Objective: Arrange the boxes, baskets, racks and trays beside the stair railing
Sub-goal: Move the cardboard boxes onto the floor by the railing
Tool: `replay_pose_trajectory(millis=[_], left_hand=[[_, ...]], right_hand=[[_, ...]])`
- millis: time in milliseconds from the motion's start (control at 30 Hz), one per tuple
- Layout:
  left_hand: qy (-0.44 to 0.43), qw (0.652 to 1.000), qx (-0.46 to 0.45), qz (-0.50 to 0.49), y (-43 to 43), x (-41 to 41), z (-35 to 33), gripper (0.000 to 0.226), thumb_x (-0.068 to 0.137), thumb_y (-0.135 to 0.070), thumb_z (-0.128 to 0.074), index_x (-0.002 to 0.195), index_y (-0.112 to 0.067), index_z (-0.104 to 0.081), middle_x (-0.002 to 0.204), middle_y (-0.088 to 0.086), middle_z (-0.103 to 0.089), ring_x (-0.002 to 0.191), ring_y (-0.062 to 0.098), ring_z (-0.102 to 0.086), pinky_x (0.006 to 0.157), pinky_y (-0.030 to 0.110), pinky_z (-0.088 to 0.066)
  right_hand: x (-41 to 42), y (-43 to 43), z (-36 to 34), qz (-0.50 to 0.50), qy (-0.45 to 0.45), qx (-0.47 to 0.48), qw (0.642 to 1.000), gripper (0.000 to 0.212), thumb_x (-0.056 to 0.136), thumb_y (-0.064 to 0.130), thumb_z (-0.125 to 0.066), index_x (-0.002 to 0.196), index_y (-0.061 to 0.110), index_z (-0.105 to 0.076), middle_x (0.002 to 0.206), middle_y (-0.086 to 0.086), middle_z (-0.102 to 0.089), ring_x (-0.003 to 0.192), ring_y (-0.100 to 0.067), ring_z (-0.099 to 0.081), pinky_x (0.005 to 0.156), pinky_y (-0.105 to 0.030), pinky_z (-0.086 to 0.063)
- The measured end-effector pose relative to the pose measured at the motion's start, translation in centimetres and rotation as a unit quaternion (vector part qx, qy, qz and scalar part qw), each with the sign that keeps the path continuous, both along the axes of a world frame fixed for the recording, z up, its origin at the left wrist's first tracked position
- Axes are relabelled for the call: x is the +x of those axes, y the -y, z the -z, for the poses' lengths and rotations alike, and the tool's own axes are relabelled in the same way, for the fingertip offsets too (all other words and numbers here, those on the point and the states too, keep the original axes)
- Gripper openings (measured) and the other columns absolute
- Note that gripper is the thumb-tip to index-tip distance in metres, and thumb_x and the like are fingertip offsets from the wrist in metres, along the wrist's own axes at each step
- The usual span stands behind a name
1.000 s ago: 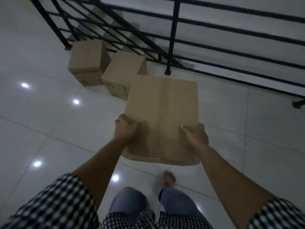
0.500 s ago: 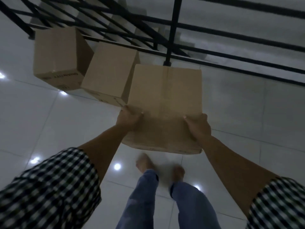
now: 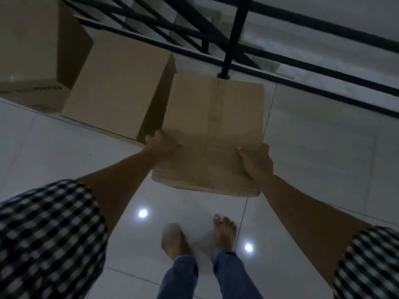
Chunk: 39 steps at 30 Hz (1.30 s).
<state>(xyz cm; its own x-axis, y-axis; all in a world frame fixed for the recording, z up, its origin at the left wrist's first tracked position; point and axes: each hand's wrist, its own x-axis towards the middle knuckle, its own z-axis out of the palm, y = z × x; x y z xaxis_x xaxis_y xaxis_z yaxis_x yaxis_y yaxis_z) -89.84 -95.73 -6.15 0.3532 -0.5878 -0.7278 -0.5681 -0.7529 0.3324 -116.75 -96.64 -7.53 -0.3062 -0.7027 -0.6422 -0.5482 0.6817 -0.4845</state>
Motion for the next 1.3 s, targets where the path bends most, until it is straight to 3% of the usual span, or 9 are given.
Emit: replay_pose_trajectory(millis=[200, 367, 467, 633, 700, 1033, 1300], left_hand=[[0.004, 0.997, -0.021, 0.075, 1.9, 0.8, 2.2, 0.079, 0.093, -0.042, -0.058, 0.151, -0.005, -0.019, 0.147, 0.022, -0.032, 0.133, 0.037, -0.035, 0.109, 0.042, -0.027], [0.008, 0.995, -0.056, 0.083, 2.1, 0.8, 1.8, 0.086, 0.092, -0.035, -0.061, 0.155, -0.024, -0.004, 0.155, 0.015, -0.02, 0.134, 0.04, -0.036, 0.105, 0.048, -0.035], [-0.001, 0.99, -0.082, 0.113, 1.7, 0.8, 1.3, 0.089, 0.091, -0.026, -0.065, 0.156, -0.02, -0.004, 0.159, 0.013, -0.014, 0.144, 0.036, -0.021, 0.113, 0.049, -0.027], [0.04, 0.986, -0.053, 0.156, -1.4, -1.1, -2.1, 0.102, 0.078, -0.064, -0.062, 0.155, -0.033, -0.002, 0.163, 0.005, -0.006, 0.148, 0.035, -0.008, 0.113, 0.061, -0.023], [0.07, 0.984, -0.034, 0.162, -3.2, -2.4, -4.5, 0.1, 0.082, -0.063, -0.061, 0.155, -0.032, -0.001, 0.164, 0.005, -0.003, 0.149, 0.033, -0.007, 0.114, 0.059, -0.022], [0.131, 0.988, 0.013, 0.083, -15.9, -7.1, -17.8, 0.088, 0.092, -0.054, -0.054, 0.156, -0.025, -0.002, 0.163, 0.012, 0.001, 0.148, 0.036, -0.007, 0.117, 0.056, -0.016], [0.174, 0.984, -0.011, -0.028, -29.7, -5.5, -26.2, 0.085, 0.093, -0.051, -0.053, 0.156, -0.024, -0.003, 0.163, 0.013, 0.0, 0.148, 0.036, -0.006, 0.118, 0.055, -0.015]], right_hand=[[1.1, 2.5, 2.0, -0.034, 0.013, -0.04, 0.999, 0.083, 0.087, 0.054, -0.067, 0.151, 0.021, -0.023, 0.144, -0.007, -0.049, 0.128, -0.033, -0.05, 0.102, -0.042, -0.042], [1.4, 4.4, 2.8, -0.057, 0.0, -0.046, 0.997, 0.08, 0.088, 0.045, -0.069, 0.15, 0.023, -0.025, 0.143, -0.009, -0.05, 0.127, -0.035, -0.051, 0.102, -0.043, -0.042], [1.3, 4.7, 2.3, -0.099, 0.001, -0.047, 0.994, 0.084, 0.088, 0.038, -0.071, 0.153, 0.025, -0.02, 0.144, -0.009, -0.048, 0.128, -0.035, -0.05, 0.104, -0.045, -0.043], [1.6, 2.8, -1.4, -0.17, 0.008, 0.018, 0.985, 0.099, 0.083, 0.037, -0.075, 0.157, 0.024, -0.01, 0.15, -0.013, -0.034, 0.132, -0.035, -0.045, 0.103, -0.047, -0.046], [2.0, 1.4, -3.6, -0.213, 0.016, 0.018, 0.977, 0.098, 0.085, 0.035, -0.072, 0.158, 0.023, -0.008, 0.153, -0.012, -0.03, 0.134, -0.034, -0.043, 0.105, -0.045, -0.044], [4.3, -7.3, -16.8, -0.402, -0.012, -0.006, 0.916, 0.092, 0.088, 0.04, -0.069, 0.157, 0.019, -0.011, 0.156, -0.009, -0.029, 0.138, -0.031, -0.036, 0.11, -0.047, -0.04], [8.6, -19.8, -25.8, -0.538, -0.038, -0.071, 0.839, 0.09, 0.092, 0.046, -0.063, 0.158, 0.021, -0.007, 0.162, -0.006, -0.02, 0.144, -0.028, -0.03, 0.112, -0.045, -0.036]])
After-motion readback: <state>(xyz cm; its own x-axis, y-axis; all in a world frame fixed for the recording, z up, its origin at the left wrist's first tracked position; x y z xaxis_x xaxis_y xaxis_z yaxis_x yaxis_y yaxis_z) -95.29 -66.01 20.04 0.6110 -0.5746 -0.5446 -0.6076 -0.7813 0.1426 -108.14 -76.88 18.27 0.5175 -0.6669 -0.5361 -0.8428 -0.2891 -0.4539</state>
